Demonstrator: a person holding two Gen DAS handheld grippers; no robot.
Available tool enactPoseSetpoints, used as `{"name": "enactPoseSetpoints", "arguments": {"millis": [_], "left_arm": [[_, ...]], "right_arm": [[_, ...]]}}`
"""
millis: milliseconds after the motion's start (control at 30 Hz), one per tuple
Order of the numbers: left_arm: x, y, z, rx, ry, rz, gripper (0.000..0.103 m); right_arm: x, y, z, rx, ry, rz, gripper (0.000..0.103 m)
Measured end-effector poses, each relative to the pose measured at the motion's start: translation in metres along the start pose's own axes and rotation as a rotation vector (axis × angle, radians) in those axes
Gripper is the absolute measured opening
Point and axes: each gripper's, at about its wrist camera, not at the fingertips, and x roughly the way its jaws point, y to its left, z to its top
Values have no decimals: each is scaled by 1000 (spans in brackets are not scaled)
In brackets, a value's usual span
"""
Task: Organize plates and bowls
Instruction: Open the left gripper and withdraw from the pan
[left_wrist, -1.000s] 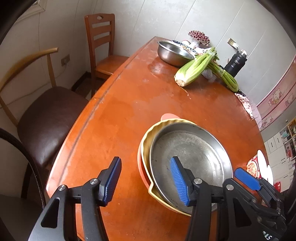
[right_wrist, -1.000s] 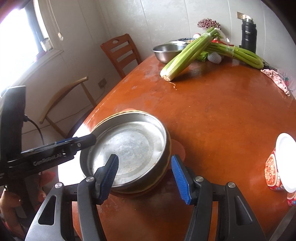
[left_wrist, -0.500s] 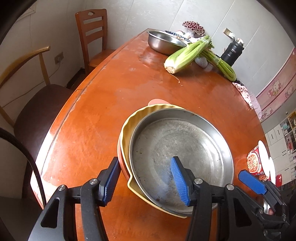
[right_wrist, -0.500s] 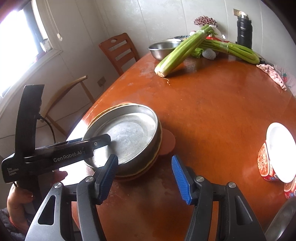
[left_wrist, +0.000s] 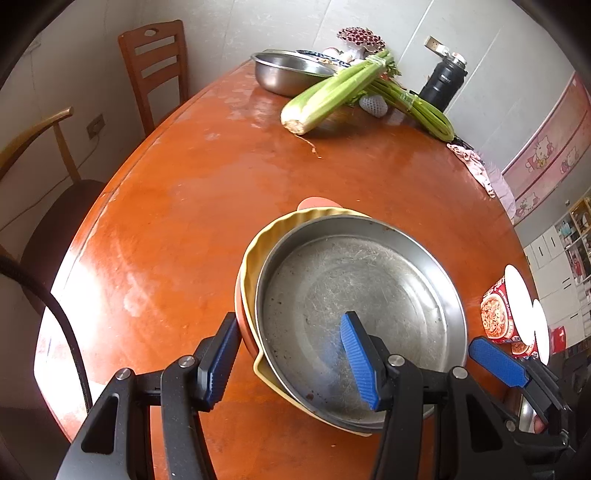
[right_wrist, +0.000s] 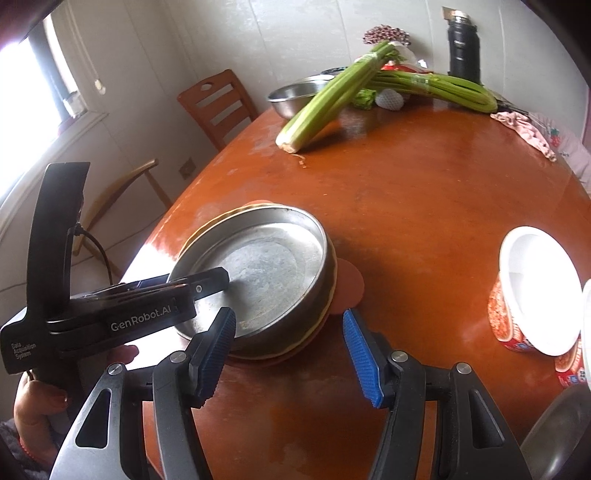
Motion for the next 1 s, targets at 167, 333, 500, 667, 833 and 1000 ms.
{"name": "enactPoseSetpoints", "arguments": {"millis": [167, 333, 500, 667, 833, 1000], "left_arm": [[3, -7, 3, -1, 6, 11, 55], [-7, -3, 5, -17, -36, 60, 55], [-25, -5, 6, -30, -80, 71, 57], [-43, -27, 1, 6, -123, 58, 63], [-57, -60, -4, 70, -169, 77, 65], [-64, -82, -11, 98, -186, 58, 70]], "right_arm": [[-6, -8, -1, 13, -10, -6, 63], [-23, -12, -1, 9, -62, -13, 63], [-45, -16, -2, -5, -112, -2, 68], [-71, -24, -5, -25, -167, -6, 68], [-92, -37, -11, -16, -208, -48, 69], [-108, -56, -17, 5, -229, -72, 69]]}}
